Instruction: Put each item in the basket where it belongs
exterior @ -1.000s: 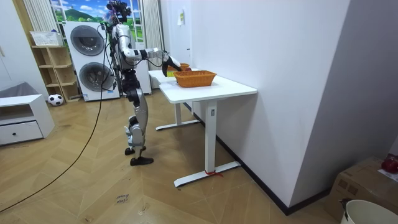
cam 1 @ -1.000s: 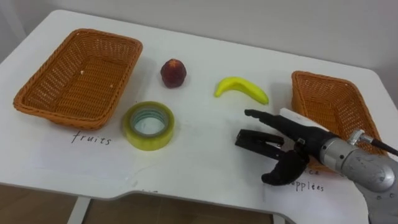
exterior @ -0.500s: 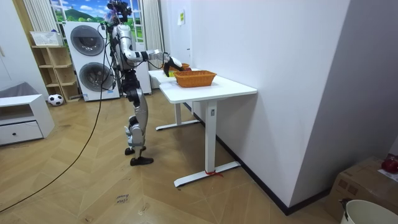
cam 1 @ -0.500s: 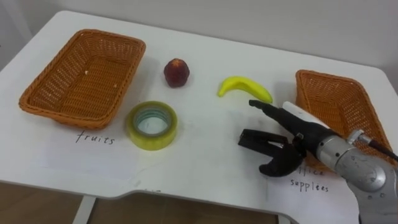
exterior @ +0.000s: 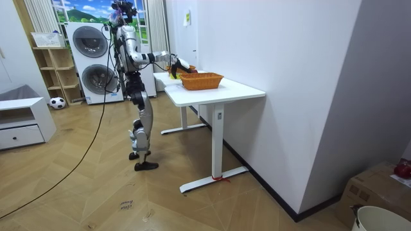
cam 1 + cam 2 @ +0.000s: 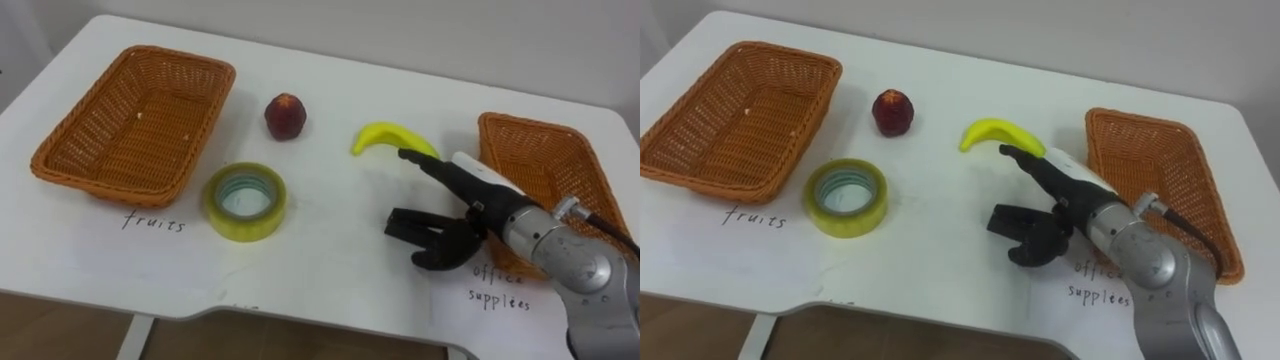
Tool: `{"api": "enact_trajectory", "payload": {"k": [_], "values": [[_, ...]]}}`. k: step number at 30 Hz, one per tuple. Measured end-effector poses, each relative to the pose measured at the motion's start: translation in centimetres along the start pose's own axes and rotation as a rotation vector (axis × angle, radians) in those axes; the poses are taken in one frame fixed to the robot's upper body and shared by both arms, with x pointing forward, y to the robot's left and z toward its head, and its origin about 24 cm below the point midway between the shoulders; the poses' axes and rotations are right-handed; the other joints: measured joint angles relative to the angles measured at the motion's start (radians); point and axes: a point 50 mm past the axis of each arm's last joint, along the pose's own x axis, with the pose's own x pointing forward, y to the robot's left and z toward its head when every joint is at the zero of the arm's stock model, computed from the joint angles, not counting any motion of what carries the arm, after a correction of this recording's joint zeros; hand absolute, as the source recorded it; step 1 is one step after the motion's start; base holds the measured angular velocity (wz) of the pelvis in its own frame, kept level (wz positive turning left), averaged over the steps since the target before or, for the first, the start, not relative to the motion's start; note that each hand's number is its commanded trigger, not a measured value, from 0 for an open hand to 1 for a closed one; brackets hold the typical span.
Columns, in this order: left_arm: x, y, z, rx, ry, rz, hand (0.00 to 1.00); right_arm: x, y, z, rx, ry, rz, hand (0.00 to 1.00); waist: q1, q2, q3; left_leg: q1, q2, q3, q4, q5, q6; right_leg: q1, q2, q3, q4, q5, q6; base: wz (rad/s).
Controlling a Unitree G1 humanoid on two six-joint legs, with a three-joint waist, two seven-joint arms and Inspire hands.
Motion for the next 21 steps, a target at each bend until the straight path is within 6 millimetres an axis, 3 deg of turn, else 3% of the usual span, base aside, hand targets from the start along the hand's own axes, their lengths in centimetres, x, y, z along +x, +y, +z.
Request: {"api": "enact_trajectory", "payload": {"k": [3, 11, 21], "values": [[0.0, 0.0, 0.0, 0.000, 0.002, -0.005, 0.00, 0.0, 0.1, -0.2, -0.002, 0.013, 0.006, 0.00, 0.001, -0.001, 0.0006, 0.001, 0.000, 0.000, 0.001, 0.000, 0.000, 0.000, 0.000, 0.000, 0.000, 0.000, 0.000, 0.00], [0.1, 0.4, 0.1, 0.006, 0.015, 0.004, 0.00, 0.8, 1.5, -3.1, 0.037, 0.150, 0.071, 0.00, 0.006, -0.006, 0.0046, -0.001, -0.003, -0.001, 0.002, 0.000, 0.000, -0.001, -0.002, 0.001, -0.003, 0.000, 0.000, 0.00], [0.1, 0.4, 0.0, 0.017, 0.031, 0.009, 0.00, 1.7, 1.2, -3.6, 0.048, 0.177, 0.086, 0.00, 0.014, -0.006, 0.0048, -0.002, -0.006, -0.011, 0.001, 0.000, 0.000, -0.001, -0.006, -0.002, -0.003, -0.003, 0.003, 0.01]]}}
